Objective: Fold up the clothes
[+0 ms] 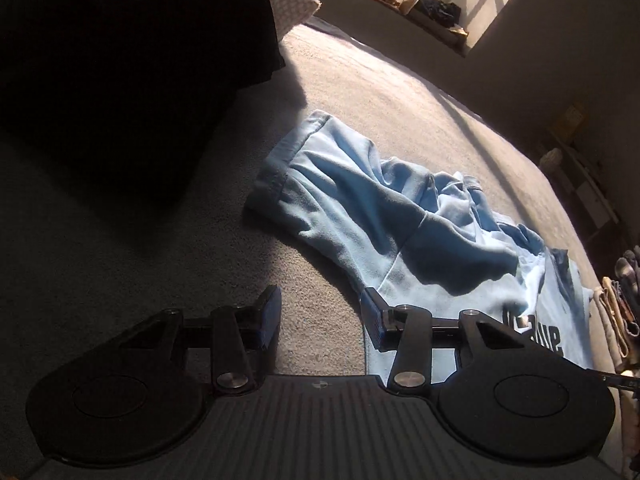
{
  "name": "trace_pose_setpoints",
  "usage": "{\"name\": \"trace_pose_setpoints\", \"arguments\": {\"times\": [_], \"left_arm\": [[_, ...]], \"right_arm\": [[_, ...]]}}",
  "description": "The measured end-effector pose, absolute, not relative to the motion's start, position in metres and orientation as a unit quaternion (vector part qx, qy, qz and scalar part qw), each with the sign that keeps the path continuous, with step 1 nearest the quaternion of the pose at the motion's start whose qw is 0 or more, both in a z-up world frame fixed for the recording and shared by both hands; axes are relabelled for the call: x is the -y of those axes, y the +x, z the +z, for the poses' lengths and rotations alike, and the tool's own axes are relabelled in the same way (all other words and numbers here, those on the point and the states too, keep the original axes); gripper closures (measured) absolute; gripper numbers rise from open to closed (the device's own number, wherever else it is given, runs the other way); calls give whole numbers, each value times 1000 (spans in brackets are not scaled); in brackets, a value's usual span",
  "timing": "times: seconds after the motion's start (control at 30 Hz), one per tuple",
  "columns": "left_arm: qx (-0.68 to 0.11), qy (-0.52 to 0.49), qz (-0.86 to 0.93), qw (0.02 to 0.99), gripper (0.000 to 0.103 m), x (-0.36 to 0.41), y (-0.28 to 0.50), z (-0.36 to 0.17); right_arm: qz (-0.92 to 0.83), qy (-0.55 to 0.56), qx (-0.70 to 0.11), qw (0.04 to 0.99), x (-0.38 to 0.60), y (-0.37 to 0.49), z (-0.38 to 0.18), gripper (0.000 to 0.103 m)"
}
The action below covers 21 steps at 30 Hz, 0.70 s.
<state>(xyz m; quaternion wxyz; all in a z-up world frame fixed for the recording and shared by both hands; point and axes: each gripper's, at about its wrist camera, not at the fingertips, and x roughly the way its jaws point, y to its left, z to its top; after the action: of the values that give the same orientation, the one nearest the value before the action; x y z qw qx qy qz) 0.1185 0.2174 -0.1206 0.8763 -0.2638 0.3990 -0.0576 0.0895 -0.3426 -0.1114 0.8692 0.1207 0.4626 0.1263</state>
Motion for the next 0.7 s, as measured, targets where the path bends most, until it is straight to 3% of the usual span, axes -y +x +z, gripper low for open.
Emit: {"name": "trace_pose_setpoints", "arguments": {"times": [0.3,0.37,0.43,0.7], "left_arm": [[-336,-443,5,831,54,-235,159,-153],[-320,-462,29,827,66,-236,161,-157],[-310,-467,49,827,93,-237,161,-160],[-257,-432,86,860,96,-242,97,-149]], "right_arm": [[196,83,-469,857,263,125,-78,82],[206,71,-471,855,247,130,-72,82],[205,64,-475,853,237,133,-69,81],[213,15,-482,850,174,156,-52,81]]}}
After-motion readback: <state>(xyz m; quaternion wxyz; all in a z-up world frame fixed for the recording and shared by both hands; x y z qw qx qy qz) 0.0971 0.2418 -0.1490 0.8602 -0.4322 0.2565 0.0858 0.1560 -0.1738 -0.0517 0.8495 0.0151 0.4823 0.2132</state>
